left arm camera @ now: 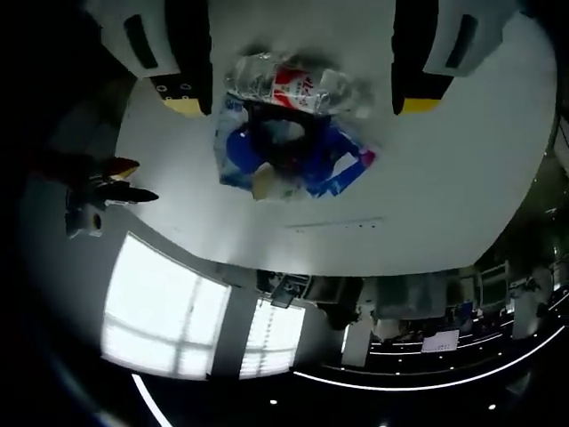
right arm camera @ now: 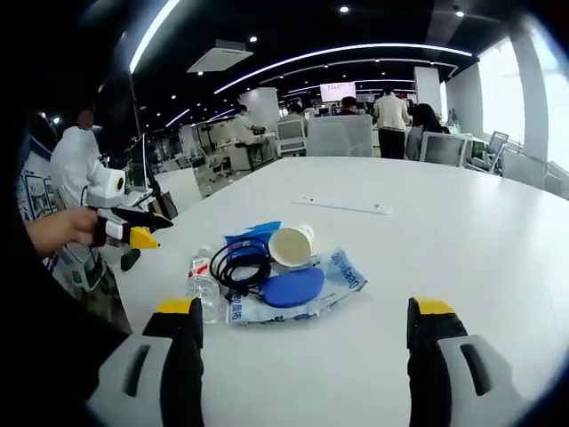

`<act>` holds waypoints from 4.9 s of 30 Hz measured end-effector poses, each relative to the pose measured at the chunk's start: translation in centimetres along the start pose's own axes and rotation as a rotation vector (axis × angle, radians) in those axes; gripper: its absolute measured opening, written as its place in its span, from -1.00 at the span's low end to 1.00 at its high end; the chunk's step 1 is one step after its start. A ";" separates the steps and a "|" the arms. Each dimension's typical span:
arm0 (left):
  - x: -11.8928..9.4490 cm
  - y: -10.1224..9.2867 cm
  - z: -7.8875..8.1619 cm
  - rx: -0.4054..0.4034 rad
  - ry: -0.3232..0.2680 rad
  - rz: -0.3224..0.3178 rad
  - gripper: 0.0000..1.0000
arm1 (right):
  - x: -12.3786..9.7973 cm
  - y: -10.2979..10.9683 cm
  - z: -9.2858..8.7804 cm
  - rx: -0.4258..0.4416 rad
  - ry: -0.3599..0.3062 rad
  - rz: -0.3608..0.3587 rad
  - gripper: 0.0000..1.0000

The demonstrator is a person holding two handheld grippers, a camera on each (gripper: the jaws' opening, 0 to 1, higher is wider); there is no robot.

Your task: Arrange the tabletop items into an orderly group along one side of the table until the central work area is clear of visible clutter.

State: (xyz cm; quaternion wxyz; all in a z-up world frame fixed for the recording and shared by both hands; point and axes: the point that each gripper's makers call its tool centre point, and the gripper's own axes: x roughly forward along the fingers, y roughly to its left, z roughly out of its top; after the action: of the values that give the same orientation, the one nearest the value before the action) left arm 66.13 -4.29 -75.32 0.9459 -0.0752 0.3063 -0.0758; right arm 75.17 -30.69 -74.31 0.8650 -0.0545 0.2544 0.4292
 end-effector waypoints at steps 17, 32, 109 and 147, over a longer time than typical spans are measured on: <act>2.8 3.3 -1.2 -0.176 0.060 0.119 0.11 | -0.4 -0.6 -0.7 0.030 -0.005 -0.013 0.78; 5.5 5.5 -3.9 -0.376 0.155 0.218 -0.20 | -0.1 -0.3 -1.4 0.039 0.003 -0.009 0.76; 7.7 3.6 -2.9 -0.762 0.123 0.268 -0.60 | -0.4 -0.4 -3.0 0.105 -0.002 0.009 0.67; 2.4 -6.2 2.8 -0.145 -0.016 0.103 -0.61 | 0.5 2.5 -0.9 0.042 -0.038 0.100 0.64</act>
State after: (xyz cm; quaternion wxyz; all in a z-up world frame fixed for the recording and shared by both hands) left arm 69.12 -10.52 -73.29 0.9431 -0.1282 0.3067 -0.0043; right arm 73.14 -29.07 -75.03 0.8482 -0.0154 0.2491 0.4672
